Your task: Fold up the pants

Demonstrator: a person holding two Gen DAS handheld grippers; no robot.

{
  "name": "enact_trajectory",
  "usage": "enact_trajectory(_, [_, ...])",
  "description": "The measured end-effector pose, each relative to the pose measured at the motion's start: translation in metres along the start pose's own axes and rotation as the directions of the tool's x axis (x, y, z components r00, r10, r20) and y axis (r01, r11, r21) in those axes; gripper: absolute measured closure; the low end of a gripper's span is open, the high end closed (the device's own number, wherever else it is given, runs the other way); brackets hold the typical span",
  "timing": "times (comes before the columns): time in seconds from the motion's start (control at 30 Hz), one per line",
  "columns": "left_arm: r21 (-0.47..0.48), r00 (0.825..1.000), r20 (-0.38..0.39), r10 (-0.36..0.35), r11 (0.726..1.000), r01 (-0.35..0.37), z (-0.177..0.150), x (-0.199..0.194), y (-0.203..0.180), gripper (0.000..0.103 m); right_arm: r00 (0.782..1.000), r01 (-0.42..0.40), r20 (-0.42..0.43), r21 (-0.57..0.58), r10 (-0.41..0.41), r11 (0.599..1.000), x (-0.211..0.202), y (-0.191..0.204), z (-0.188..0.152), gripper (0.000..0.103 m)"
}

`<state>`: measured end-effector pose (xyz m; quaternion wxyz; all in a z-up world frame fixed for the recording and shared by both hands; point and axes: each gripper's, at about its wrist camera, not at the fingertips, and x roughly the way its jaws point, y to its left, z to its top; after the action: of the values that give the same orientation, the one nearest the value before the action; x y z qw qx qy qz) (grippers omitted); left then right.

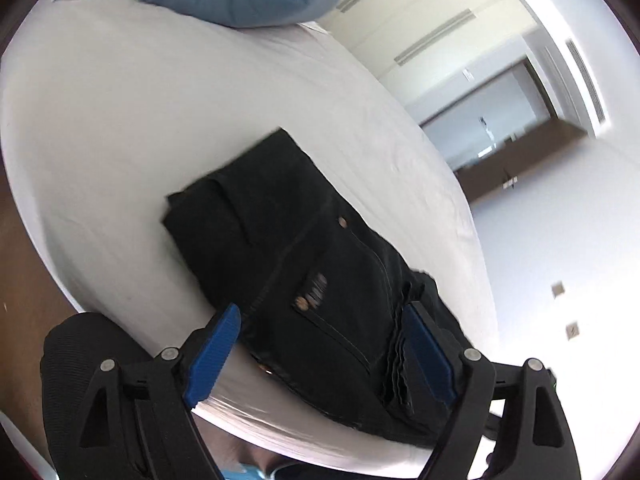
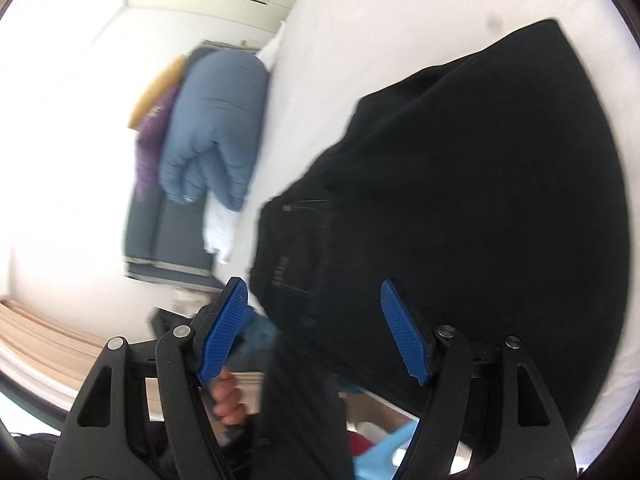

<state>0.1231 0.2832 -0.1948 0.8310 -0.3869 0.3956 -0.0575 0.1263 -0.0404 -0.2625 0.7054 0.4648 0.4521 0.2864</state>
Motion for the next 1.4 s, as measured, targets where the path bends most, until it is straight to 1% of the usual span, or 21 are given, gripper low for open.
enact_trajectory(0.07, [-0.097, 1.000, 0.026, -0.010, 0.995, 0.012, 0.011, -0.005, 0.024, 0.018, 0.999, -0.037, -0.002, 0.013, 0.037, 0.999, 0.005, 0.006, -0.002, 0.034])
enact_trajectory(0.13, [-0.169, 0.999, 0.030, -0.039, 0.985, 0.043, 0.020, -0.004, 0.040, 0.018, 0.998, -0.065, -0.005, 0.028, 0.065, 0.998, 0.009, 0.008, -0.002, 0.034])
enact_trajectory(0.23, [-0.284, 0.995, 0.023, -0.096, 0.954, 0.099, 0.027, 0.008, 0.062, 0.018, 0.996, -0.086, 0.008, 0.057, 0.086, 0.995, 0.010, 0.009, 0.000, 0.034])
enact_trajectory(0.33, [-0.320, 0.993, 0.035, -0.112, 0.940, 0.117, 0.027, 0.021, 0.072, 0.018, 0.995, -0.099, 0.013, 0.077, 0.098, 0.992, 0.009, 0.008, 0.002, 0.034])
enact_trajectory(0.43, [-0.393, 0.988, 0.043, -0.147, 0.907, 0.152, 0.026, 0.035, 0.086, 0.018, 0.994, -0.110, 0.010, 0.088, 0.109, 0.990, 0.007, 0.005, 0.004, 0.034])
enact_trajectory(0.5, [-0.422, 0.984, 0.059, -0.170, 0.889, 0.179, 0.025, 0.038, 0.091, 0.018, 0.993, -0.120, 0.016, 0.104, 0.119, 0.987, 0.004, 0.002, 0.004, 0.034])
enact_trajectory(0.6, [-0.441, 0.980, 0.068, -0.188, 0.875, 0.198, 0.028, 0.042, 0.091, 0.020, 0.992, -0.129, 0.019, 0.117, 0.127, 0.985, 0.005, -0.001, 0.006, 0.034])
enact_trajectory(0.63, [-0.443, 0.979, 0.068, -0.191, 0.874, 0.201, 0.029, 0.043, 0.090, 0.022, 0.992, -0.128, 0.016, 0.117, 0.127, 0.985, 0.004, -0.002, 0.007, 0.034])
enact_trajectory(0.73, [-0.476, 0.976, 0.066, -0.206, 0.853, 0.213, 0.032, 0.054, 0.092, 0.041, 0.992, -0.125, 0.014, 0.125, 0.125, 0.984, 0.004, -0.006, 0.010, 0.034])
enact_trajectory(0.8, [-0.501, 0.977, 0.055, -0.206, 0.841, 0.205, 0.032, 0.058, 0.097, 0.068, 0.995, -0.102, 0.002, 0.138, 0.103, 0.985, 0.008, -0.010, 0.013, 0.034])
enact_trajectory(0.83, [-0.505, 0.977, 0.052, -0.209, 0.838, 0.206, 0.032, 0.059, 0.098, 0.074, 0.998, -0.062, -0.016, 0.145, 0.065, 0.988, 0.011, -0.013, 0.014, 0.034])
enact_trajectory(0.87, [-0.507, 0.976, 0.050, -0.211, 0.837, 0.207, 0.031, 0.059, 0.099, 0.078, 0.999, -0.024, -0.036, 0.153, 0.029, 0.988, 0.013, -0.015, 0.016, 0.034])
enact_trajectory(0.97, [-0.499, 0.976, 0.055, -0.209, 0.841, 0.209, 0.031, 0.059, 0.097, 0.083, 0.995, 0.053, -0.092, 0.164, -0.039, 0.985, 0.022, -0.023, 0.015, 0.034])
enact_trajectory(1.0, [-0.496, 0.976, 0.058, -0.209, 0.843, 0.209, 0.031, 0.059, 0.095, 0.084, 0.994, 0.066, -0.099, 0.160, -0.050, 0.985, 0.024, -0.024, 0.015, 0.034])
enact_trajectory(1.03, [-0.494, 0.977, 0.059, -0.206, 0.844, 0.208, 0.032, 0.059, 0.094, 0.084, 0.994, 0.059, -0.099, 0.158, -0.043, 0.986, 0.024, -0.023, 0.014, 0.034])
enact_trajectory(1.1, [-0.478, 0.978, 0.062, -0.198, 0.854, 0.204, 0.034, 0.057, 0.088, 0.085, 0.996, 0.016, -0.093, 0.167, 0.000, 0.986, 0.022, -0.022, 0.014, 0.034])
enact_trajectory(1.13, [-0.468, 0.979, 0.063, -0.194, 0.861, 0.201, 0.034, 0.053, 0.085, 0.086, 0.996, 0.016, -0.093, 0.166, 0.000, 0.986, 0.023, -0.023, 0.016, 0.034])
enact_trajectory(1.17, [-0.451, 0.980, 0.063, -0.188, 0.871, 0.196, 0.036, 0.052, 0.080, 0.086, 0.995, 0.042, -0.100, 0.160, -0.026, 0.986, 0.024, -0.024, 0.016, 0.034])
enact_trajectory(1.23, [-0.403, 0.982, 0.066, -0.177, 0.896, 0.188, 0.040, 0.048, 0.066, 0.086, 0.986, 0.126, -0.128, 0.163, -0.105, 0.979, 0.033, -0.035, 0.018, 0.037])
enact_trajectory(1.3, [-0.346, 0.983, 0.067, -0.170, 0.921, 0.182, 0.044, 0.044, 0.050, 0.086, 0.988, 0.128, -0.110, 0.147, -0.113, 0.981, 0.034, -0.039, 0.018, 0.038])
enact_trajectory(1.4, [-0.230, 0.986, 0.063, -0.157, 0.959, 0.168, 0.050, 0.039, 0.014, 0.086, 0.983, 0.159, -0.104, 0.064, -0.152, 0.985, 0.037, -0.031, 0.016, 0.037])
